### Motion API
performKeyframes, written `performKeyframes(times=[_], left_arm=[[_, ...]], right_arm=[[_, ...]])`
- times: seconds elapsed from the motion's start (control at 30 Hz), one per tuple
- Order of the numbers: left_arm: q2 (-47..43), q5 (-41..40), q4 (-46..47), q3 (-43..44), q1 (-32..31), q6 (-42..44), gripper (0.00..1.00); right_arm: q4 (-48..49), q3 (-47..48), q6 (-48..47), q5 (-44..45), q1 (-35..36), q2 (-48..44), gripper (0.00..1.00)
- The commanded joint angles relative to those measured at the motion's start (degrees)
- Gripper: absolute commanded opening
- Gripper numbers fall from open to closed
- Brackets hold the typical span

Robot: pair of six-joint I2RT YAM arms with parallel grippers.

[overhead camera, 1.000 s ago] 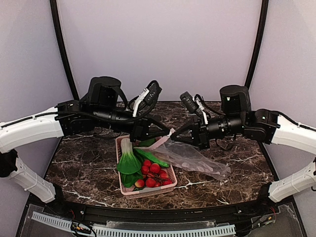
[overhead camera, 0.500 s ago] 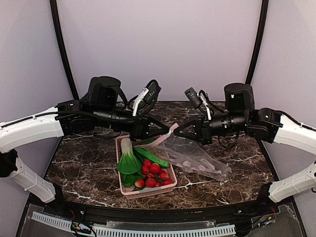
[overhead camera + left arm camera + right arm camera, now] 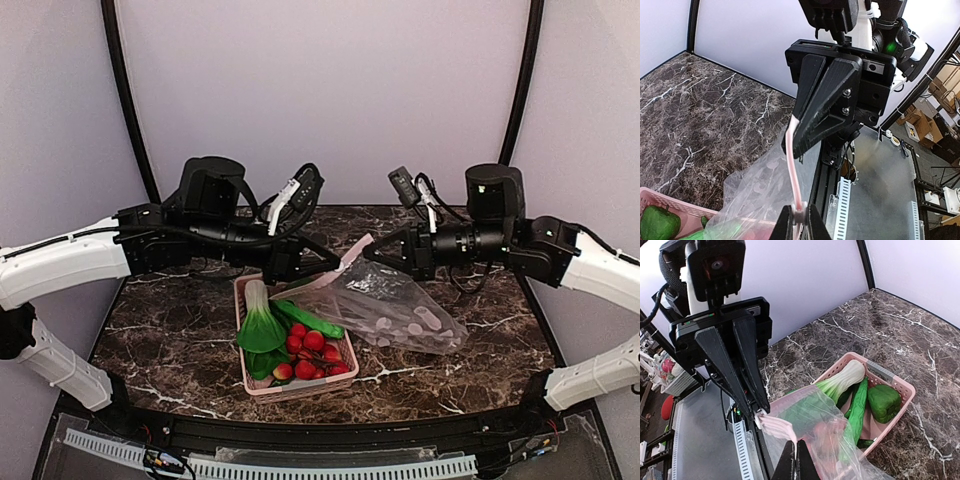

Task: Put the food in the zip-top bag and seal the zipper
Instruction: Unzip the zipper of the food storage bag.

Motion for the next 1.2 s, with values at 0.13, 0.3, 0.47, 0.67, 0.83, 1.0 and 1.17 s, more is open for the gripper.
performKeyframes(times=[0.13, 0.3, 0.47, 0.67, 0.83, 1.0, 1.17], left_arm=[[-1.8, 0.7, -0.9, -1.9, 0.5, 0.1, 0.01], [-1.9, 0.9, -0.9, -2.2, 0.7, -0.1, 0.01], [-2.2, 0.7, -0.9, -2.7, 0.9, -0.1, 0.01], [-2.4, 0.6, -0.9, -3.2, 1.1, -0.2, 0.01], [-2.6, 0.5, -1.1, -3.5, 1.2, -0.2, 0.01], [-2.7, 0.4, -1.1, -3.9, 1.3, -0.3, 0.01], [-2.7, 0.3, -1.1, -4.0, 1.4, -0.3, 0.01]], right_arm=[[-1.6, 0.0, 1.4, 8.6, -3.9, -1.7, 0.00], [-1.5, 0.4, 1.4, 11.0, -5.2, -1.5, 0.00], [-1.6, 1.1, 1.3, 13.6, -6.3, -1.5, 0.00], [-1.6, 1.9, 1.5, 16.3, -8.2, -1.3, 0.00], [-1.7, 3.1, 1.0, 17.2, -10.3, -0.8, 0.00], [-1.9, 4.4, 0.6, 17.3, -12.6, -0.2, 0.00], [-1.9, 5.6, 0.1, 17.1, -14.3, 0.2, 0.00]])
